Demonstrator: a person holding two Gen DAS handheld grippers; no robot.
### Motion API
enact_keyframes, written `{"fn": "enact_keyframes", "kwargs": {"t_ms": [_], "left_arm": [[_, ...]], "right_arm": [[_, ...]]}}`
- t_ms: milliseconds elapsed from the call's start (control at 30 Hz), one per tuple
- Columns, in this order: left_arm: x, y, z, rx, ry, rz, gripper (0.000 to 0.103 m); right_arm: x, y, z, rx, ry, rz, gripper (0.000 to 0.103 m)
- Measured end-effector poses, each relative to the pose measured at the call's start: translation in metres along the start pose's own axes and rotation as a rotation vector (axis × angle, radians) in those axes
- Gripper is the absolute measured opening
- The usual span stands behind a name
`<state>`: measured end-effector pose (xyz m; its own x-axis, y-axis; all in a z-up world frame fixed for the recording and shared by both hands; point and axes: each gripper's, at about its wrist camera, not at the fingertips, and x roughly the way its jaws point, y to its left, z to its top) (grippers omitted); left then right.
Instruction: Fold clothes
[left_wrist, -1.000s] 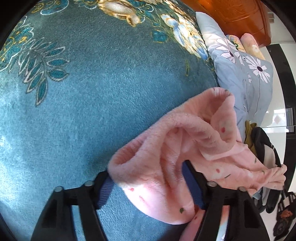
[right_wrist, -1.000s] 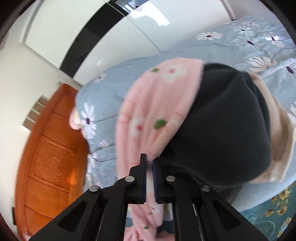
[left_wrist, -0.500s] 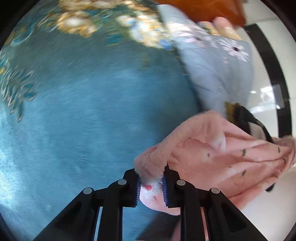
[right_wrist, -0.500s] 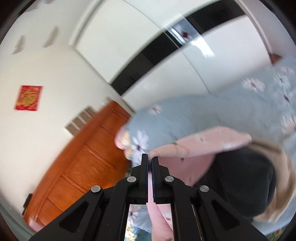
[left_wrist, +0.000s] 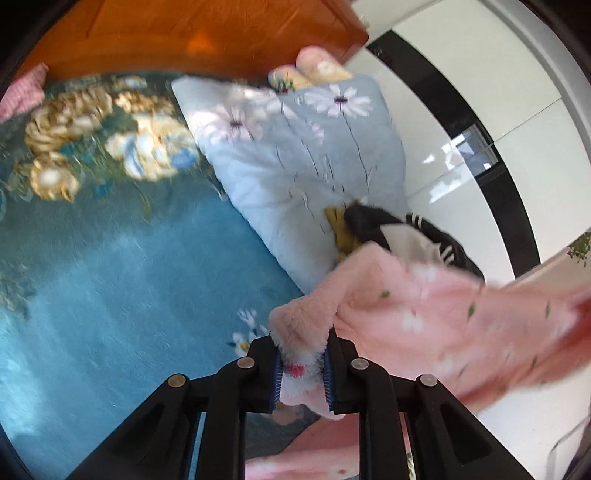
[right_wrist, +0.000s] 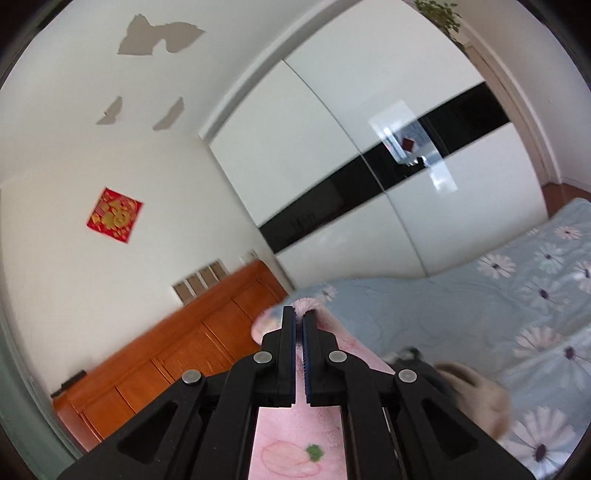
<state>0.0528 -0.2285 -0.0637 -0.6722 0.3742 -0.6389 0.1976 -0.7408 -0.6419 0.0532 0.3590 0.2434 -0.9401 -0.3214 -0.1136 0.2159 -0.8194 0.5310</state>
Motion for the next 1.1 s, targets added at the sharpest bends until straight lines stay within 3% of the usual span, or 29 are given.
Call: {"fn": "enact_keyframes", "kwargs": {"t_ms": [133,333,433,600,767,867,933,1100], "left_arm": [[-0.034,0.029,0.006,-0.016,-0.040,0.080,0.018],[-0.062,0.089,-0.006,-0.060,-0.040,0.216,0.018],[-0.069,0.123,-0.026,-0.100,-0.035,0.275,0.018],[-0.087,0.175,-0.055,-0.216,-0.039,0.323,0.018],[-0.084,0.201,-0.076,-0.238,-0.001,0.372,0.018],[-0.077,0.211,-0.087,-0.265,0.028,0.378,0.018],[-0.075,0.214,-0.092,-0.277,0.037,0.371,0.018],[-0.075,0.217,-0.099,-0.294,0.039,0.355,0.018]], "right_arm": [[-0.035,-0.073,-0.080,0.073,0.165,-0.139,0.003],[-0.056,-0.180,-0.248,0.335,0.454,-0.323,0.003],[-0.063,-0.204,-0.318,0.413,0.583,-0.394,0.003],[-0.087,-0.228,-0.389,0.450,0.741,-0.503,0.003],[-0.106,-0.242,-0.436,0.466,0.872,-0.596,0.003],[-0.102,-0.239,-0.434,0.432,0.901,-0.603,0.004],[-0.098,-0.235,-0.423,0.385,0.908,-0.612,0.010],[-0.075,-0.201,-0.378,0.135,0.869,-0.687,0.044]]}}
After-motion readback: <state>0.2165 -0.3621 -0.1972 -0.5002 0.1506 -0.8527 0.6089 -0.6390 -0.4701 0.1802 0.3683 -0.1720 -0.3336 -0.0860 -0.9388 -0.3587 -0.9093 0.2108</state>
